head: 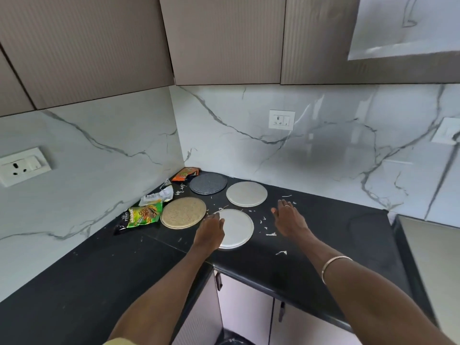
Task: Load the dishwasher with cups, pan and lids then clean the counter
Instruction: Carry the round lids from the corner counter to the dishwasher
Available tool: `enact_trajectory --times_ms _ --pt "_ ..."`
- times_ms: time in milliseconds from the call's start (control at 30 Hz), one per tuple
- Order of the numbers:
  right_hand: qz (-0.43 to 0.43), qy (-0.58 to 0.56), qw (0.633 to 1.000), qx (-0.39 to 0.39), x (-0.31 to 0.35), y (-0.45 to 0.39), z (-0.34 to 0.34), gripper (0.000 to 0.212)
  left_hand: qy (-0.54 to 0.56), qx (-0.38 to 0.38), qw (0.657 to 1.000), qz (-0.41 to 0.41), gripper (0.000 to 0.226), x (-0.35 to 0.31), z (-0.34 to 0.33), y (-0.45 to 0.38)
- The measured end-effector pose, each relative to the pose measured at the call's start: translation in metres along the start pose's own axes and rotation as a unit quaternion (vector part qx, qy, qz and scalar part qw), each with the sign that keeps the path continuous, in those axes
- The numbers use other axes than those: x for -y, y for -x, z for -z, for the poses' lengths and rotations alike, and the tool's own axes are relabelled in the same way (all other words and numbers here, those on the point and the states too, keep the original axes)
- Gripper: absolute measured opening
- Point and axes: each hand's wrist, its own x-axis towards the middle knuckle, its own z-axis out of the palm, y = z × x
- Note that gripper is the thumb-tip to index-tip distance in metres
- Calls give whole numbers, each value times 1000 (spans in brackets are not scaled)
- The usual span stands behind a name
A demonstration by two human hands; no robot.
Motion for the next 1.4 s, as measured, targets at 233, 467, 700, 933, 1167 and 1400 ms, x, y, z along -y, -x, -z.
enact_trajectory --times_ms 233,467,700,933,1167,1400 --pt "-26 -36 998 42 -36 -106 -16 23 12 19 993 116 29 8 -36 -75" --pt "-83 -134 980 122 -64 -196 -54 26 31 88 955 282 35 24 -77 -114" --pt "-256 -340 871 244 -78 -253 -120 12 -5 151 907 393 79 40 -118 -138" --pt "-368 -478 776 183 -53 -273 -142 28 14 132 878 461 98 32 -125 -158" --pt "-459 -571 670 122 -34 -286 -146 37 162 86 847 498 113 74 -136 -160" --pt "-475 -589 645 106 -30 -294 -153 43 218 59 841 491 82 80 -128 -170"
